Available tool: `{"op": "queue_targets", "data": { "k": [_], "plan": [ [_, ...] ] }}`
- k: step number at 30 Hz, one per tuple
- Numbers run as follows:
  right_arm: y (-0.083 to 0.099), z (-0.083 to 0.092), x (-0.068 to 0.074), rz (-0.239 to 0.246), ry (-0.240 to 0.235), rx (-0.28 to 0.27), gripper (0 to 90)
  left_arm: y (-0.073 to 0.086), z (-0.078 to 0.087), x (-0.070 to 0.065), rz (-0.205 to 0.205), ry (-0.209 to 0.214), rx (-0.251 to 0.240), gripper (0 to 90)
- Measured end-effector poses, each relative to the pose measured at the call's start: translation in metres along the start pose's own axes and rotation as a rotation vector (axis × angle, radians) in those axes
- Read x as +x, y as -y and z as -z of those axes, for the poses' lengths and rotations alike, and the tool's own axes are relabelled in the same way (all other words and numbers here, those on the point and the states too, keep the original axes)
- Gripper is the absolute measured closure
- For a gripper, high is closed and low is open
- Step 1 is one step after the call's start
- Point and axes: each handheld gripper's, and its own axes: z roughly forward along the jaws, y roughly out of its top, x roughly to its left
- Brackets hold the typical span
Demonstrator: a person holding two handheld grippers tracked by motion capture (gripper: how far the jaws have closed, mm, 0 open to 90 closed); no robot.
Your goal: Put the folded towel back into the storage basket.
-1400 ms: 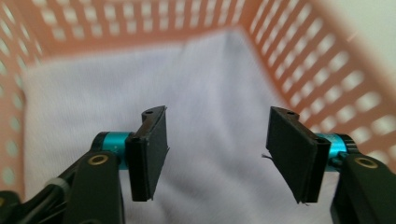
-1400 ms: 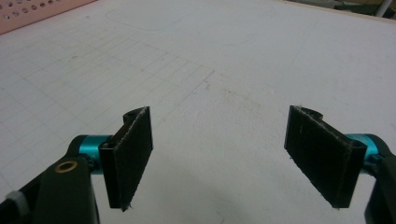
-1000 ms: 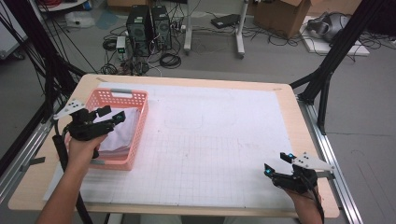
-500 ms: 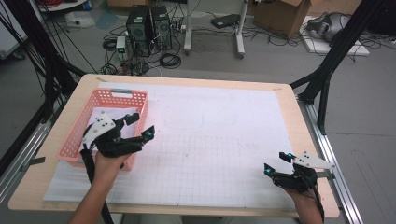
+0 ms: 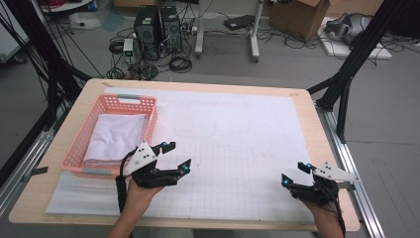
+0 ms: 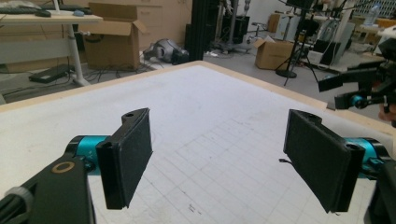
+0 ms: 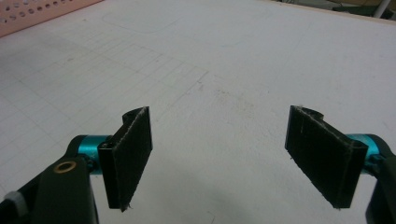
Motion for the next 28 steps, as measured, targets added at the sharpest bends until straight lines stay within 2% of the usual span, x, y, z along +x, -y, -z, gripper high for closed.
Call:
{"op": "queue_targets", "data": {
  "k": [14, 18, 28],
  "plan": [
    [0.002, -0.002, 0.002, 0.000, 0.006, 0.007, 22.0, 0.026, -0.013, -0.009, 0.036, 0.027, 0.030, 24.7],
    [0.003, -0.002, 0.002, -0.001, 0.007, 0.008, 22.0, 0.029, -0.015, -0.009, 0.033, 0.031, 0.045, 24.8],
    [0.003, -0.003, 0.001, -0.008, 0.006, 0.010, 22.1, 0.031, -0.015, -0.008, 0.038, 0.029, 0.048, 24.7]
  ]
}}
